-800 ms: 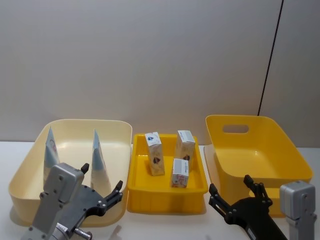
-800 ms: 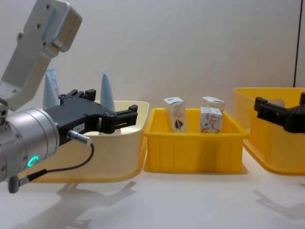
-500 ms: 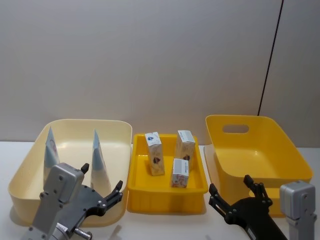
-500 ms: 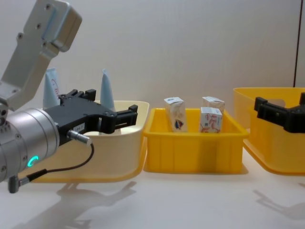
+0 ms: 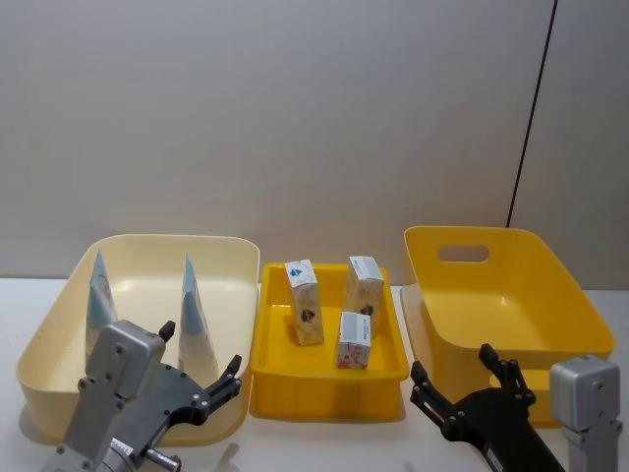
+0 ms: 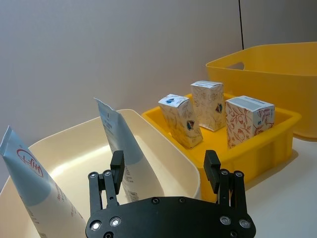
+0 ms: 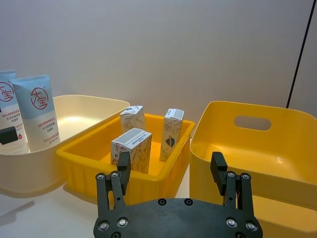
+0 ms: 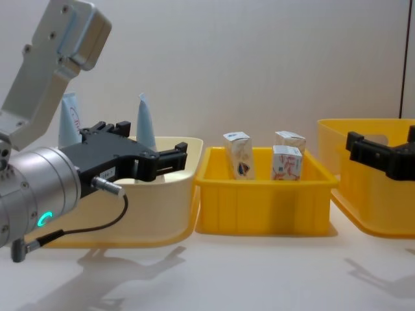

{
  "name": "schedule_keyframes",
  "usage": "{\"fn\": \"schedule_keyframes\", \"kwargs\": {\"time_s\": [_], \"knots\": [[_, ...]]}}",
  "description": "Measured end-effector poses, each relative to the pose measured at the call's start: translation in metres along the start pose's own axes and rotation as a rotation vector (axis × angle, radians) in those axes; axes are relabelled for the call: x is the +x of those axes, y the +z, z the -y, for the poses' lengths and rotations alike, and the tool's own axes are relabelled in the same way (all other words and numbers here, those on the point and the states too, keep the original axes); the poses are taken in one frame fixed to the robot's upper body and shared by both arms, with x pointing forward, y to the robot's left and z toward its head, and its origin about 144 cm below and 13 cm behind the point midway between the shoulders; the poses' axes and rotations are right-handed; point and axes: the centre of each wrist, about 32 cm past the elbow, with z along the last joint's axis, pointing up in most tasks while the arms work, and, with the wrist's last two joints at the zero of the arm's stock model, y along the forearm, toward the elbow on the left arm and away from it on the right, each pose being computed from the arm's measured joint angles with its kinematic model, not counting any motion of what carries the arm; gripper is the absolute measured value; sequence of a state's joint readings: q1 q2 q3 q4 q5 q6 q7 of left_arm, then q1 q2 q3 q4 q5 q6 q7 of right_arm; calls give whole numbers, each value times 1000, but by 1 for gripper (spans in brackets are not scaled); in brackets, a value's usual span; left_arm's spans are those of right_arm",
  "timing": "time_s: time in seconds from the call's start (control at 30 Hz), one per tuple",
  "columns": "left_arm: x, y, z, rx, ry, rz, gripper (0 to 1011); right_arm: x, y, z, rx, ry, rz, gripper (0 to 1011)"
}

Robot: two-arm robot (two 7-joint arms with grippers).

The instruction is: Bimanual collaborative sorting of washing and personal care products

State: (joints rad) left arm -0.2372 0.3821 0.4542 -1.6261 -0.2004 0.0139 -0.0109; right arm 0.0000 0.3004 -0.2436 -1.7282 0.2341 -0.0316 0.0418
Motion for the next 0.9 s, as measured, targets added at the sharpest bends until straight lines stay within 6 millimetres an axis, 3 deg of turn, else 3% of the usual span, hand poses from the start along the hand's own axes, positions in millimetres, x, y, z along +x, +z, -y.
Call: {"fn": "schedule_keyframes", "kwargs": {"time_s": [0.9], "knots": [[0,0,0,0,0,0,1003,0,0,0,0,0,0,1001]]}}
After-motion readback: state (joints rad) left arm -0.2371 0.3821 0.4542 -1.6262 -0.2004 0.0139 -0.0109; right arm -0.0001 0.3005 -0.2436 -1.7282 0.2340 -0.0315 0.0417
